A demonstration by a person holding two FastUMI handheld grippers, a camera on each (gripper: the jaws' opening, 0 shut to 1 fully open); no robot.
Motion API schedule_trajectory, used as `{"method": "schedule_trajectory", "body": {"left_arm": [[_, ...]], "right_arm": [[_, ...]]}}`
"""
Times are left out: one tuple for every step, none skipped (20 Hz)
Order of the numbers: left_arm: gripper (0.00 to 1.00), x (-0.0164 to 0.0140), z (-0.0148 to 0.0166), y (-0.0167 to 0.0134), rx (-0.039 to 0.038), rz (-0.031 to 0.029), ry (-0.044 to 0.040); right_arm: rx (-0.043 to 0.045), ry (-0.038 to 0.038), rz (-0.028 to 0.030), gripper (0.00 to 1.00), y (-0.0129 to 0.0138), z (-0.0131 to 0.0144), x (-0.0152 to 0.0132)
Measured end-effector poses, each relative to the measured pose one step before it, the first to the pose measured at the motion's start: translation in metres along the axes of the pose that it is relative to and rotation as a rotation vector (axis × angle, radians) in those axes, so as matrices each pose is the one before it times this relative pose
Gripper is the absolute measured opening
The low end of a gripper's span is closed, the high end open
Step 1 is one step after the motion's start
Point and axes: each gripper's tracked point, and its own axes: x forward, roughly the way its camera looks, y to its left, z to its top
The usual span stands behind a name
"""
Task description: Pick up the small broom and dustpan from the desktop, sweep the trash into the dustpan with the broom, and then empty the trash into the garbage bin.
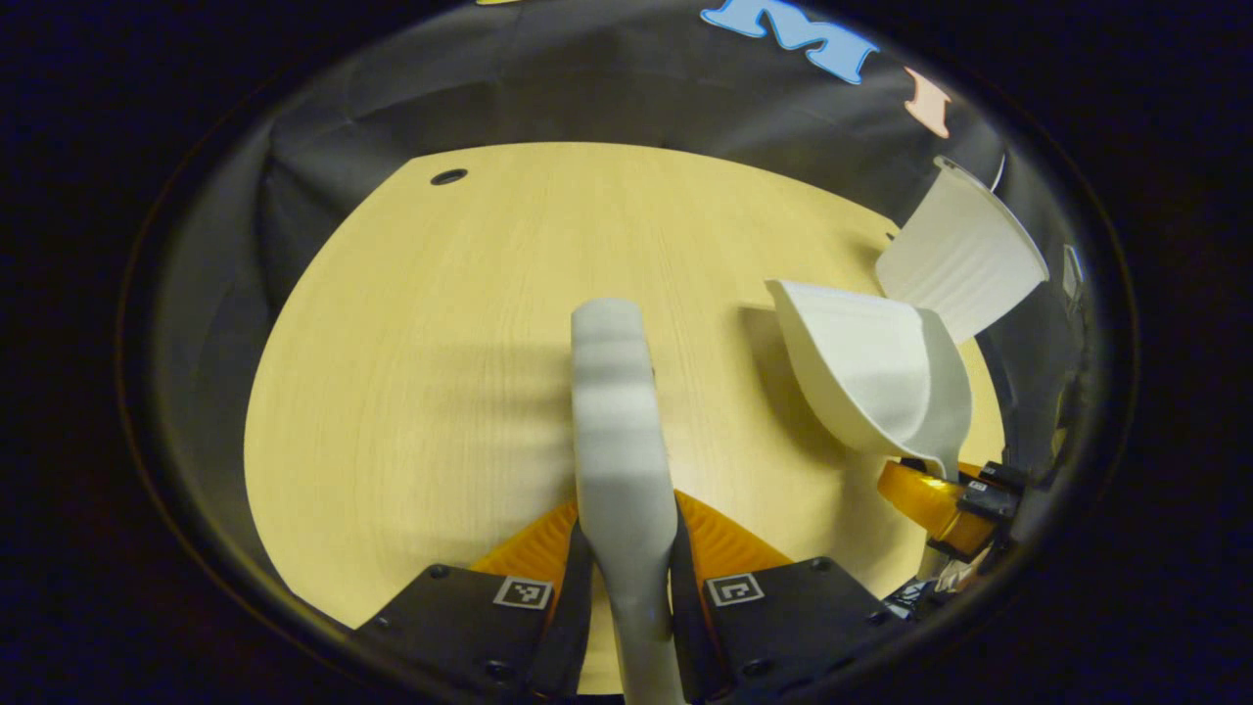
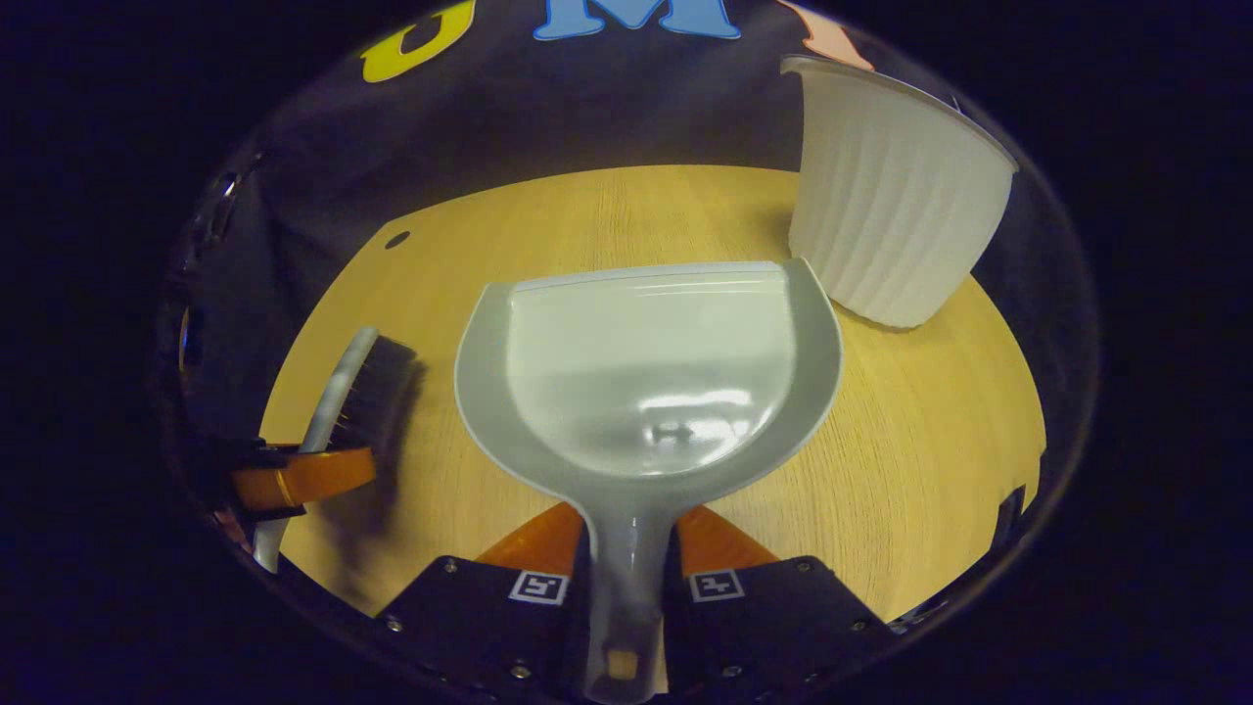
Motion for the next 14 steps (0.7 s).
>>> {"method": "schedule_trajectory", "body": {"left_arm": [[0.41,0.00068,-0.0009,-0.00293,0.00159,0.00029,0.00572],[0.41,0.00002,0.00088,-0.00081,0.00276,0.00524,0.00465],[0.42,0.00221,-0.00032,0.00187,0.00305,0.00559,0.00581],[0.46,-0.0001,-0.00028,-0.00022,0.00033,0.00493,0.00783],[0.44,-0.00153,0.00104,0.00027,-0.00201,0.00319,0.00474],[0.47,-0.00016,0.00194,0.00101,0.00049,0.0013,-0.00083],[0.45,0.00133,0.00009,0.00017,0.00175,0.00715,0.00014],[0.47,0.0011,-0.001,0.00015,-0.00212,0.0098,0.00186],[0.43,0.00338,-0.00264,-0.00173,-0.00453,0.00559,0.00356],[0.46,0.00237,-0.00149,0.00109,-0.00662,0.0059,0.0024],[0.47,0.00153,-0.00413,0.00378,-0.00459,0.00733,0.00378],[0.48,-0.00091,-0.00171,0.00321,-0.00069,0.01041,0.00228],[0.49,-0.00139,0.00063,0.00589,0.00574,0.00617,-0.00895],[0.5,0.00258,0.00055,0.0022,0.00771,0.00571,-0.00954]], "right_arm": [[0.00309,0.01367,-0.00149,0.3,-0.00105,-0.00274,0.0021],[0.00493,0.00947,-0.00132,0.3,-0.0001,-0.00144,0.00052],[0.00299,0.00868,0.0003,0.31,0.00077,-0.00188,0.00117],[0.0013,0.00994,-0.00019,0.3,-0.00051,-0.00096,-0.00025],[0.00153,0.01158,-0.00602,0.31,-0.00124,-0.0022,-0.00033],[0.01037,0.00316,0.00456,0.31,0.00098,0.00027,-0.00127],[0.0078,0.00137,0.00521,0.31,0.00089,-0.00005,0.00183],[-0.00257,0.00514,0.0065,0.31,-0.00024,-0.00056,0.00008],[-0.00272,0.00202,0.00785,0.31,-0.00236,-0.00081,0.00128],[-0.00478,0.00331,0.00388,0.32,-0.00207,0.0,-0.00039],[-0.00207,0.00365,0.00266,0.33,-0.00286,0.00188,-0.00057],[-0.0027,-0.00629,0.009,0.34,-0.00062,0.00506,-0.00238],[-0.00268,-0.00398,0.00699,0.35,-0.00137,0.00308,-0.0065],[-0.00574,0.00041,0.00643,0.35,-0.00072,0.00072,-0.00245]]}}
